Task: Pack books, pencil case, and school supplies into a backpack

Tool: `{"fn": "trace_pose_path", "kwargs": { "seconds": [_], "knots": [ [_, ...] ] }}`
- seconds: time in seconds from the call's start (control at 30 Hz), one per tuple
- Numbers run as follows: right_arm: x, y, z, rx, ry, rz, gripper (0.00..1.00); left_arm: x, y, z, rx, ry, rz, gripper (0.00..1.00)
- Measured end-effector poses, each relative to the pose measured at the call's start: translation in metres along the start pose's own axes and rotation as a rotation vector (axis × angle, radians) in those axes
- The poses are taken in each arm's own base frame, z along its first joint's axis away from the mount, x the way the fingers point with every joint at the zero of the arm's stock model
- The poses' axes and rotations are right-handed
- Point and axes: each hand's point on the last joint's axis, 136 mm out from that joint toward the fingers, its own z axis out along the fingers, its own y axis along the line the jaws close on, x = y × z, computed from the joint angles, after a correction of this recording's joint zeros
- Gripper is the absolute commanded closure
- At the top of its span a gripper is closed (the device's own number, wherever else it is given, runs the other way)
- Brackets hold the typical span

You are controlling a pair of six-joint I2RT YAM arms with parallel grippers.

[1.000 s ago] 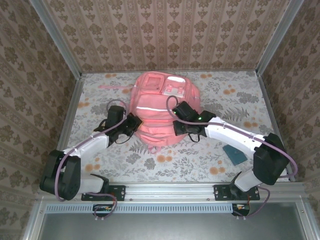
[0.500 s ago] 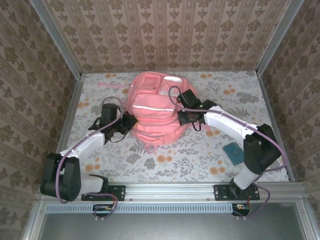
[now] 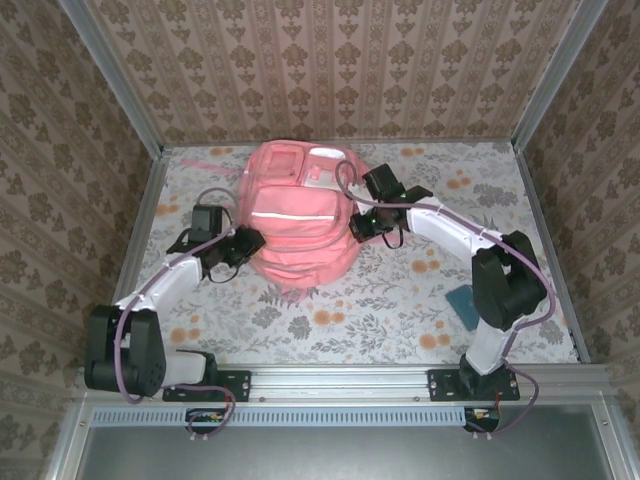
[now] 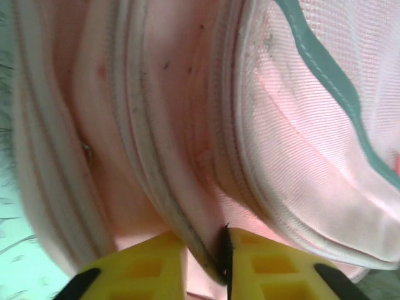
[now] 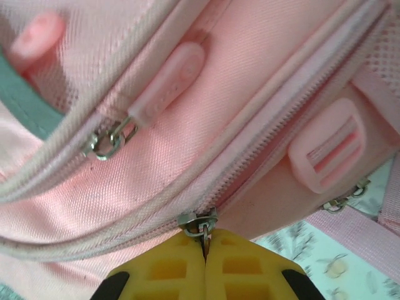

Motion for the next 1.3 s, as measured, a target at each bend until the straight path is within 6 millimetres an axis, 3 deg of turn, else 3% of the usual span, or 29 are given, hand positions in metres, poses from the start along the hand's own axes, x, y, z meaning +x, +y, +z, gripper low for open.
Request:
{"fn": "trace_pose_path", "kwargs": {
  "seconds": [0.13,0.4,0.5,0.7,0.9,1.17,1.3],
  "knots": [
    [0.012,0.023,-0.004,-0.051,-0.012,0.008,1.0,0.001,0.005,-0.018,-0.043,-0.034,-0.013,0.42],
    [0.009,0.07,-0.006,-0.145,-0.055,0.049,1.0,0.013,-0.006,-0.046,-0.051,-0.083,-0.046,0.38],
    [0.01,0.089,-0.005,-0.173,-0.058,0.04,1.0,0.022,-0.017,-0.046,-0.001,-0.079,-0.07,0.38],
    [0.009,0.11,-0.004,-0.208,-0.067,0.033,1.0,0.054,-0.032,-0.026,0.048,0.01,-0.112,0.39],
    [0.009,0.113,-0.004,-0.212,-0.068,0.041,1.0,0.057,-0.036,-0.012,0.061,0.023,-0.154,0.51],
    [0.014,0.104,-0.002,-0.147,-0.057,0.016,1.0,0.057,-0.026,-0.001,0.02,0.029,-0.166,1.0],
    [0.014,0.089,-0.003,-0.055,-0.052,-0.008,1.0,0.058,-0.025,0.0,0.012,0.026,-0.149,1.0]
  ]
}}
